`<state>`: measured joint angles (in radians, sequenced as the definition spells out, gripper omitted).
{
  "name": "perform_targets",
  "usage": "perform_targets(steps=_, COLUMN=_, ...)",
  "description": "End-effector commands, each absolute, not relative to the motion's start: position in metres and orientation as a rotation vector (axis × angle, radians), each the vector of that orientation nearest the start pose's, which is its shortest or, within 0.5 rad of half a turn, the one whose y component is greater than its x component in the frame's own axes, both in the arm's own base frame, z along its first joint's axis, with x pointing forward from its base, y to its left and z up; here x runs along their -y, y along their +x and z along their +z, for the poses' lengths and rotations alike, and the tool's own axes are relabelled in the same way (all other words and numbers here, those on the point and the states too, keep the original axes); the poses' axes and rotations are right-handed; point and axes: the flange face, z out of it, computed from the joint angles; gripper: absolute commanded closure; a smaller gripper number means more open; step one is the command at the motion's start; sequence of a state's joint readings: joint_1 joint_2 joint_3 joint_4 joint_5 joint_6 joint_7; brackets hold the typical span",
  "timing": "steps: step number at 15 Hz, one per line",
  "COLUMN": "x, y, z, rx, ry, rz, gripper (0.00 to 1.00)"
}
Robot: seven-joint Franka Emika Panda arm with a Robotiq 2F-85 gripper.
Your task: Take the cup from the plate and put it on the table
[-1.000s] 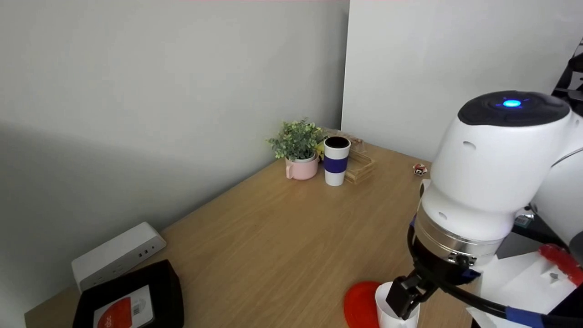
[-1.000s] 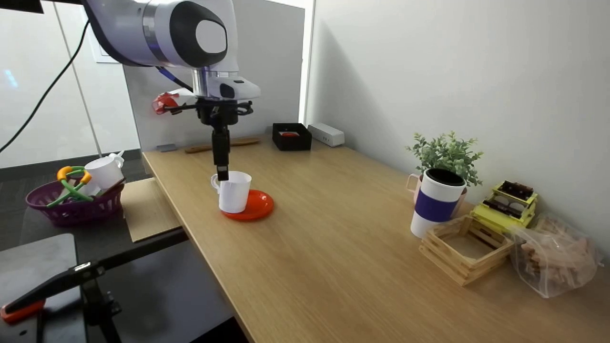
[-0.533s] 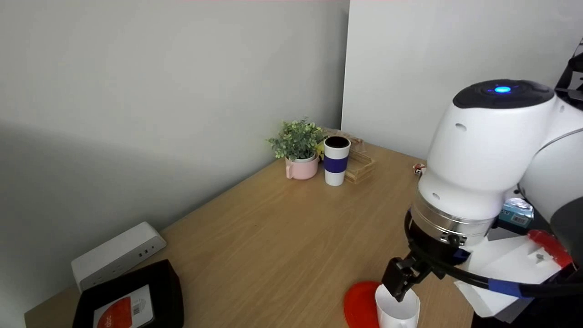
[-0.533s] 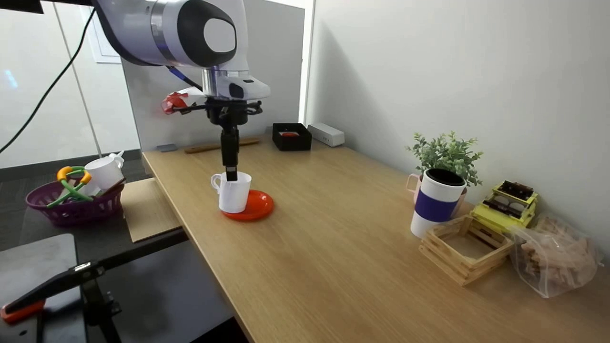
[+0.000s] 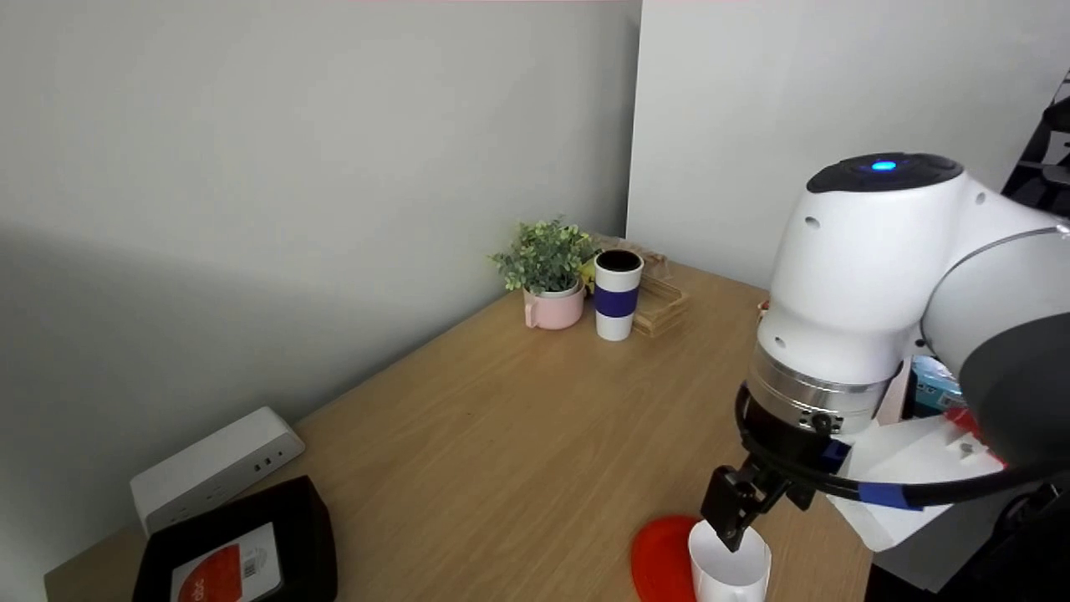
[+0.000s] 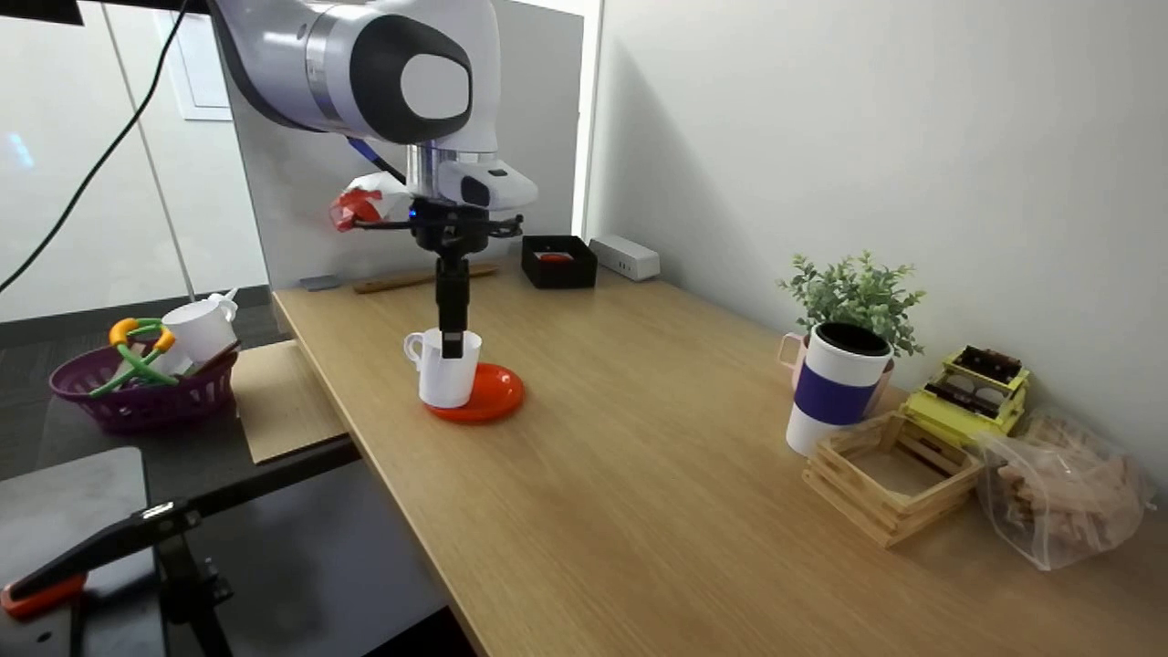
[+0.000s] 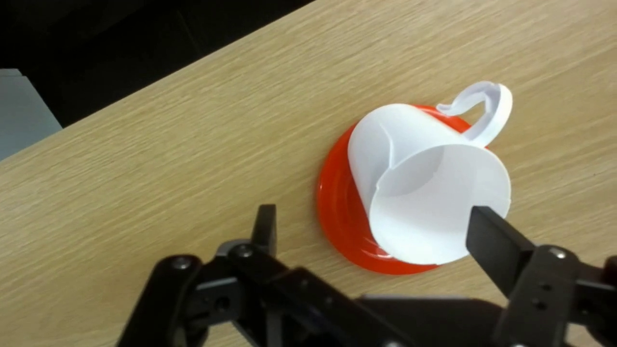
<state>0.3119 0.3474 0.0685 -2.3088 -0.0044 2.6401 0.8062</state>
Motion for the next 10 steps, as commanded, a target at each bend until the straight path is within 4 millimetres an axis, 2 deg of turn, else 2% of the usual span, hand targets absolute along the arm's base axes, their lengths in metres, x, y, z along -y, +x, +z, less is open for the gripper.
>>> perform_targets(steps=1, x=-0.202, y=0.495, z=0.177, rx=-0.584, ry=-3.041, rz=0.096, gripper=0.00)
perform_targets(steps=10, x=-0.198, y=0.498, z=0.158, rx=-0.637, ry=-3.015, rz=0.160, gripper=0.00)
